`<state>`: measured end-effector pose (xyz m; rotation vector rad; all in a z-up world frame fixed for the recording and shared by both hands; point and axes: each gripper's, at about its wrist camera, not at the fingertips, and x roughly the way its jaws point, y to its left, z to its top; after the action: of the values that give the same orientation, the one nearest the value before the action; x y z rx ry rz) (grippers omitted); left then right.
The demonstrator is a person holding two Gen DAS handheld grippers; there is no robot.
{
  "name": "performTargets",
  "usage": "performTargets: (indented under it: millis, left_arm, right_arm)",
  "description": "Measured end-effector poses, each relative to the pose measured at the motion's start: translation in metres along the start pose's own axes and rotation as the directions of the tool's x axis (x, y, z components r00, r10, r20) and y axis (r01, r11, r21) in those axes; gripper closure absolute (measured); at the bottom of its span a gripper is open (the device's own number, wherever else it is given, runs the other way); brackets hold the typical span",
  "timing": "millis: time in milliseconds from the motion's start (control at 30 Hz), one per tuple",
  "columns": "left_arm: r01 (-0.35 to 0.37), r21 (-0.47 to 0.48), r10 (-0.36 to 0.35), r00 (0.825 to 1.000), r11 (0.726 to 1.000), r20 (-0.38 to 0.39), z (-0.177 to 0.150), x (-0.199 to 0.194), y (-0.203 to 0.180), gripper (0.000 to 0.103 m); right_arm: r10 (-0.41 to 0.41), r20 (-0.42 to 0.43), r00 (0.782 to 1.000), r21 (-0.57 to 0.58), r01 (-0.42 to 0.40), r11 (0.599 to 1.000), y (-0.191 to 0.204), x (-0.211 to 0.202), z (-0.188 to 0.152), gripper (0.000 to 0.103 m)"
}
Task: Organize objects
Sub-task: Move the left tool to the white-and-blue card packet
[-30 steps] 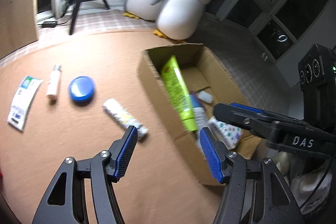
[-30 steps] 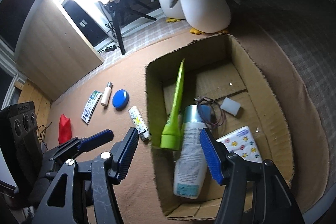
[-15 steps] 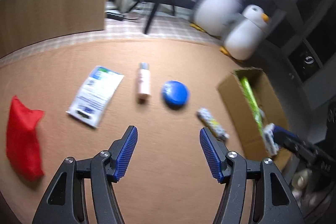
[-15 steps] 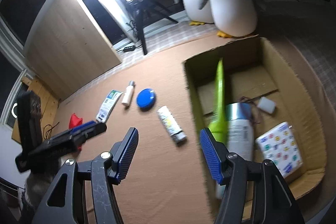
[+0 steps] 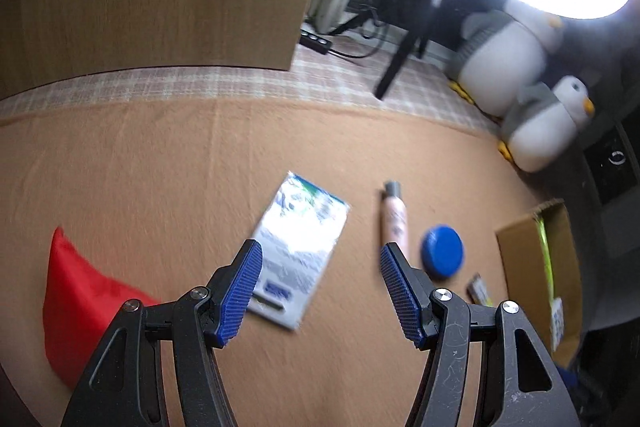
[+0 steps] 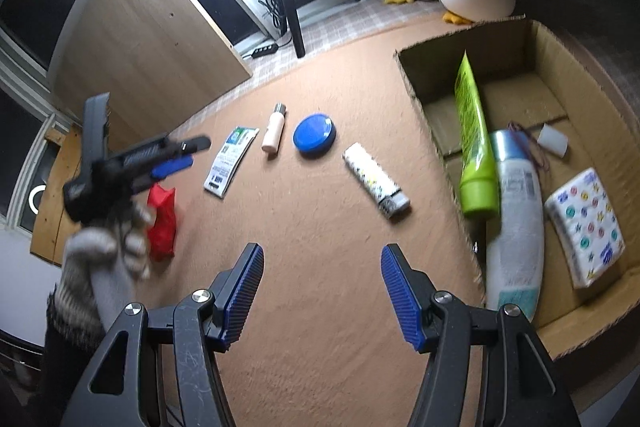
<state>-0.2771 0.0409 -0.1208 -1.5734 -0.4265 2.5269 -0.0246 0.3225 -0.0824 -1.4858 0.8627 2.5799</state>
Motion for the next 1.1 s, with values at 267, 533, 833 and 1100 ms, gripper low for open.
performTargets:
  millis: [267, 533, 833, 1100]
  left_arm:
    - [-0.002, -0.077, 0.0, 1.0, 0.997, -0.029, 0.024, 0.041, 0.015, 0.038]
    - [-0.017, -0.083, 0.014, 0.999, 0.996, -0.041, 0.023, 0.062, 0.019, 0.048]
    - [0.005, -0.043, -0.006, 0.999, 0.999, -0.043, -0.006, 0.054, 0.015, 0.078]
    - [0.002, 0.024, -0.001, 1.0, 1.0, -0.025, -0.048, 0.037, 0.001, 0.078]
  right_arm:
    - [-0.025, -0.029, 0.999, 0.018, 0.025, 1.0, -0.006, 0.003, -0.011, 0.046]
    - [-0.055, -0.047, 0.997, 0.032, 0.057, 0.998, -0.016, 0.008, -0.014, 0.046]
    - [-0.051, -0.07, 0.996, 0.016, 0.052, 0.999, -0.012, 0.017, -0.009, 0.046]
    - [-0.022, -0.09, 0.996, -0.012, 0.021, 1.0, -0.002, 0.025, -0.011, 0.046]
